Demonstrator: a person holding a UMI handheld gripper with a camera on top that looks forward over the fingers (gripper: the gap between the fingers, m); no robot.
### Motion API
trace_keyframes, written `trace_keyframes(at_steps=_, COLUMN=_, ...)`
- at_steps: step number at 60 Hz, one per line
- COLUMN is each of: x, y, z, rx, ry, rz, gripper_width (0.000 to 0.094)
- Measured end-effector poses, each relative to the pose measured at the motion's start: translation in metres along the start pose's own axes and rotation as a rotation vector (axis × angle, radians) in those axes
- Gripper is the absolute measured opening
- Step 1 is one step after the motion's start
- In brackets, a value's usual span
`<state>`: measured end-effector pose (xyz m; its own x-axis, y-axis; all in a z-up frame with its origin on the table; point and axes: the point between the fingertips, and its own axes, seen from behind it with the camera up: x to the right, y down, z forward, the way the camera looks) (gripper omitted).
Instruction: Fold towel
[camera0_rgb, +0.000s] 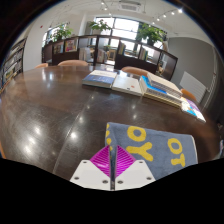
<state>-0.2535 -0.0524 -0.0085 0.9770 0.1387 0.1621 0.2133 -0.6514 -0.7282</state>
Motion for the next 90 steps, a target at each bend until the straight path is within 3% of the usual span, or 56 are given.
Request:
trace_keyframes(at_steps=7, x=0.019, y=-0.03, z=-0.03, rx=0.048, ry=-0.04, rz=0.039, gripper_width=0.0032)
trace_keyframes(at_steps=20, x=0.161, y=-0.066, z=-0.087, rx=0.162, ry=0.049, rz=0.14, gripper_width=0.0031)
trace_keyframes(at_steps=30, x=0.252, y=-0.028, z=-0.07, rx=0.114, ry=0.048, rz=0.186, gripper_width=0.0032)
trace_keyframes(at_steps=41, x=0.288, y=0.043, z=-0.032, rx=-0.011, ry=-0.006, rz=0.21, gripper_width=0.005)
trace_keyframes(at_steps=46, x=0.29, y=0.058, z=-0.03, rx=-0.029, ry=-0.012, rz=0.19, gripper_width=0.0154)
trace_keyframes(at_steps=56, x=0.31, y=0.033, z=-0.067, rx=0.026, ry=0.045, rz=0.115, gripper_width=0.0771)
trace_keyframes(at_steps=59, x=0.315, y=0.016, z=-0.09, rx=0.057, ry=0.052, rz=0.111, gripper_width=0.0867)
trace_keyframes(at_steps=73, x=0.313, y=-0.042, z=-0.217, rx=0.222, ry=0.063, rz=0.109, gripper_width=0.0848)
trace_keyframes(at_steps=90, x=0.291, y=0.0, z=-0.325, rx=0.271, ry=0.057, rz=0.174, gripper_width=0.0852)
